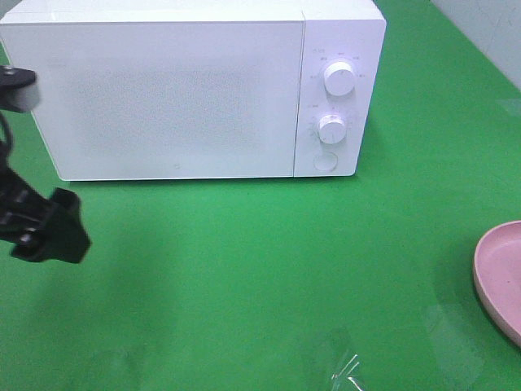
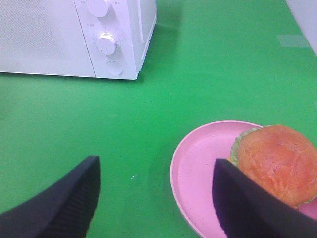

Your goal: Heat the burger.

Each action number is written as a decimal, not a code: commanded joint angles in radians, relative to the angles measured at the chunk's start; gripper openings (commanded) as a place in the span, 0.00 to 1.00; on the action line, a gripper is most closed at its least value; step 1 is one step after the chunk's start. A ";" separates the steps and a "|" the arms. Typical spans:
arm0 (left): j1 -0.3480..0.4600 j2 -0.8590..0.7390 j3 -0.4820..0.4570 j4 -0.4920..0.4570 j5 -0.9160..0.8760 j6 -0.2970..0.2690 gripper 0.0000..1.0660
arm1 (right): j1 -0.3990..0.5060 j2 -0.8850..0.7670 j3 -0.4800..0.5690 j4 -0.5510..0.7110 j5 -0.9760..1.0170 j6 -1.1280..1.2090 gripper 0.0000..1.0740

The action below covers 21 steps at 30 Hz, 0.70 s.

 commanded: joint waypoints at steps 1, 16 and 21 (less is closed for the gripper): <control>0.177 -0.104 0.001 0.006 0.145 0.017 0.93 | -0.003 -0.027 0.002 0.003 -0.016 -0.009 0.62; 0.394 -0.490 0.033 0.006 0.406 -0.006 0.93 | -0.003 -0.027 0.002 0.003 -0.016 -0.009 0.62; 0.394 -0.673 0.138 0.006 0.397 -0.002 0.93 | -0.003 -0.027 0.002 0.003 -0.016 -0.009 0.62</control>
